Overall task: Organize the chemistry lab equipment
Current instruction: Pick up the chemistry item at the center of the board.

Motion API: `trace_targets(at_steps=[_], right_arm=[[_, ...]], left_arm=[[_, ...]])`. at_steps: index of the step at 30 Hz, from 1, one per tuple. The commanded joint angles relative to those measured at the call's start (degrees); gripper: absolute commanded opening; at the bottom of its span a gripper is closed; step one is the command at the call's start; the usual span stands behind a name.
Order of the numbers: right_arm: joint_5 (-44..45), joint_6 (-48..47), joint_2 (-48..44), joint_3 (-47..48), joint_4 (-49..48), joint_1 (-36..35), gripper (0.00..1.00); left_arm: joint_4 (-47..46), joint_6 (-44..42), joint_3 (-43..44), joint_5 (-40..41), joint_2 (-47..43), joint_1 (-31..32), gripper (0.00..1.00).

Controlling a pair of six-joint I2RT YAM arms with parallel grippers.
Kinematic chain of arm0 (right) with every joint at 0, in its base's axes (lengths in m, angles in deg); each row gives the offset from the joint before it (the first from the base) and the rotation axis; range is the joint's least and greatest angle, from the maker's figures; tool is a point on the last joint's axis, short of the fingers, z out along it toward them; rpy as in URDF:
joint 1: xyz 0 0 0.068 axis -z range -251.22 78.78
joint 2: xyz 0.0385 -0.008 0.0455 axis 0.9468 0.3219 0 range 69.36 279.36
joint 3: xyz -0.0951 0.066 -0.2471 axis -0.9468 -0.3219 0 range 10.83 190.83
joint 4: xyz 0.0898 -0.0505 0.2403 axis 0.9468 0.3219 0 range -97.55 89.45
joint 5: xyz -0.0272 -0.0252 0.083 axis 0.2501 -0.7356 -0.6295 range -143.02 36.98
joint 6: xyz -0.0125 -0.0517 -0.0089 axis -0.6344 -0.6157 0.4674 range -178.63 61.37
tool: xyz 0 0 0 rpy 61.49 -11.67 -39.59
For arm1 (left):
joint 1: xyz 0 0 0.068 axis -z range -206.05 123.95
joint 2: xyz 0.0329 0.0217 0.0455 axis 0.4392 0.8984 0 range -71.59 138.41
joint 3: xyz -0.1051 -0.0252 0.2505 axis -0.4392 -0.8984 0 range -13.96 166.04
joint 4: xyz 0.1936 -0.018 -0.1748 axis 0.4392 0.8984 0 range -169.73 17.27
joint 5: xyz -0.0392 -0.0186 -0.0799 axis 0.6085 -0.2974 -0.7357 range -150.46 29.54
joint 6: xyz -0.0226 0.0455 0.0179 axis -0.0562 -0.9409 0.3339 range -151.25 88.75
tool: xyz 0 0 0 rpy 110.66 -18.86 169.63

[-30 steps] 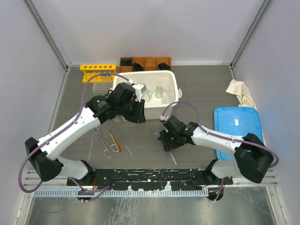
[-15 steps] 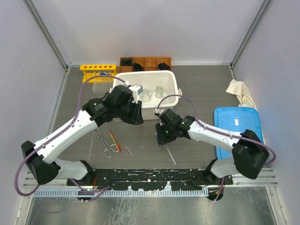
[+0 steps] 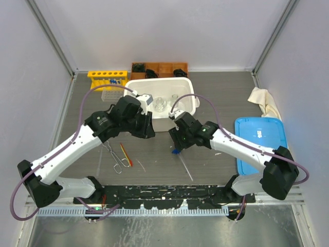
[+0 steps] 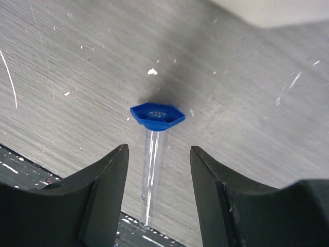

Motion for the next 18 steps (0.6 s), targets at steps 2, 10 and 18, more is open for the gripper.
trace_targets(at_steps=[2,10,18], right_arm=[[4.2,-9.5,-1.2,3.2,0.4,-0.3,0.59],[-1.6,-11.3,3.5,1.6,-4.9,-0.3,0.58],[-6.2,-13.5,5.9,3.8,-6.0,-0.4,0.58]], left_arm=[[-2.8,0.3,-0.3,1.2,-2.1,-0.2,0.28],[-2.3,0.3,-2.3,2.9,-4.2,-0.3,0.28],[-1.6,0.5,-3.8,4.9,-6.6,-0.2,0.28]])
